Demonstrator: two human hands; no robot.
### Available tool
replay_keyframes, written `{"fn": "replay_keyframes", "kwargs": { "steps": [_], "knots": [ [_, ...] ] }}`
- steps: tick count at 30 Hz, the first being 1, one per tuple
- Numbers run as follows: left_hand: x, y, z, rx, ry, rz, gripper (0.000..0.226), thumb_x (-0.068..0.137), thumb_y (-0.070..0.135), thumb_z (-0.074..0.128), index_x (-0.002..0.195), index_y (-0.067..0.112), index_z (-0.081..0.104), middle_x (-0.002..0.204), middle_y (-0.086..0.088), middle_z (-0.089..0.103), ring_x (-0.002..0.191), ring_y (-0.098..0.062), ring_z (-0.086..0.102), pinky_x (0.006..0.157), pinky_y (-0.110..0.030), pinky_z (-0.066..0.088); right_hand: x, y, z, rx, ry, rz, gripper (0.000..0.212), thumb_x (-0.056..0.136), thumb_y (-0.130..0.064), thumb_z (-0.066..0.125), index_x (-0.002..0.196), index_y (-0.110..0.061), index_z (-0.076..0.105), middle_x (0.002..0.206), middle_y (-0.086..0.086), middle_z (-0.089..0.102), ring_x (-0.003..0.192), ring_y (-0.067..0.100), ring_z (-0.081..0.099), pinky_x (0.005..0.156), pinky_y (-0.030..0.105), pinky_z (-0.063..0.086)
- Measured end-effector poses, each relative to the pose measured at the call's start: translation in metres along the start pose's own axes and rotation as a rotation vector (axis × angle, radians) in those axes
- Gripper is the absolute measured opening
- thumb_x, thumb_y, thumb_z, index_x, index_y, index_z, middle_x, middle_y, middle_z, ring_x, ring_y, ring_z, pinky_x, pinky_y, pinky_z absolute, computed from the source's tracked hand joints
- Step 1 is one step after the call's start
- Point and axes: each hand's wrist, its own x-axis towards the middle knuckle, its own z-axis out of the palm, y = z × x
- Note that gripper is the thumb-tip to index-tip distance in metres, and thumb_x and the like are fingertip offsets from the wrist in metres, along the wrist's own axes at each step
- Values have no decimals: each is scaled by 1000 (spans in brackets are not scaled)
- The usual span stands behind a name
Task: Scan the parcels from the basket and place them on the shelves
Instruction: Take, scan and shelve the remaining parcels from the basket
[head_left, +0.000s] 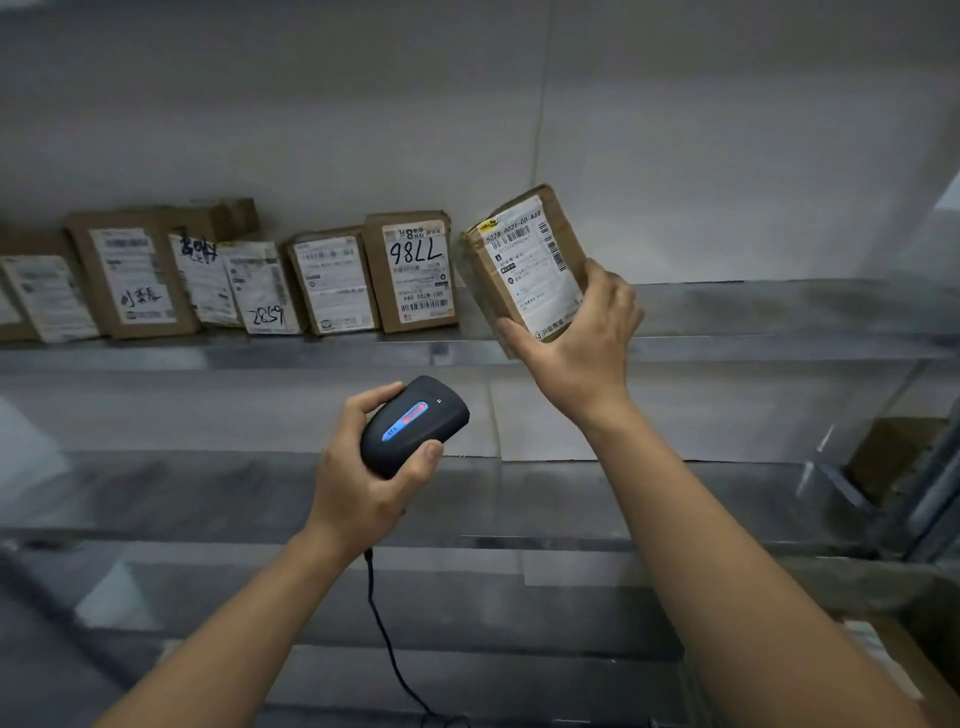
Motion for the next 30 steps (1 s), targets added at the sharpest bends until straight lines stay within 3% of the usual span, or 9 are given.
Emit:
{"fn": "replay_keyframes", "kwargs": {
  "steps": [7,12,17,20,22,28,30],
  "knots": [
    [34,-14,-6,-22,25,-50,60,67,57,76,122,46,55,107,31,67,88,-10,71,76,-42,62,19,-10,32,6,-4,-8,103,69,-58,85,147,-11,35,144,11,35,132,28,26,111,41,33],
    [58,-22,-5,-65,6,-63,56,67,57,79,118,56,55,107,27,68,91,-19,72,76,-57,62,30,-4,49,17,10,37,104,70,-56,85,149,-13,33,146,9,33,135,28,25,108,32,27],
    [67,-30,3,-102,-18,-68,57,67,57,78,119,54,56,106,30,67,93,-12,71,76,-50,63,36,1,69,35,89,76,103,71,-53,86,149,-12,33,145,9,35,133,27,27,102,23,20],
    [66,-31,4,-106,-33,-48,61,66,57,76,122,45,55,108,32,68,95,-5,71,78,-26,59,35,2,80,49,147,94,101,71,-56,85,147,-13,35,144,9,38,134,26,29,106,27,23],
    [67,-32,3,-100,-43,-41,62,66,56,75,122,41,55,109,33,67,98,-2,70,77,-17,55,33,4,84,69,186,111,101,70,-59,84,146,-13,36,144,8,40,134,25,29,108,29,24],
    [74,-38,1,-107,-52,-46,62,67,56,75,123,39,55,108,35,66,99,0,69,77,-17,56,35,7,94,61,219,172,102,71,-59,84,146,-11,35,146,9,39,136,27,29,104,24,20],
    [75,-38,2,-119,-53,-45,63,66,57,76,123,40,55,108,35,66,100,-1,69,75,-15,55,36,4,101,36,209,187,101,71,-59,84,146,-10,35,146,11,39,135,29,31,108,31,27]
  ]
}}
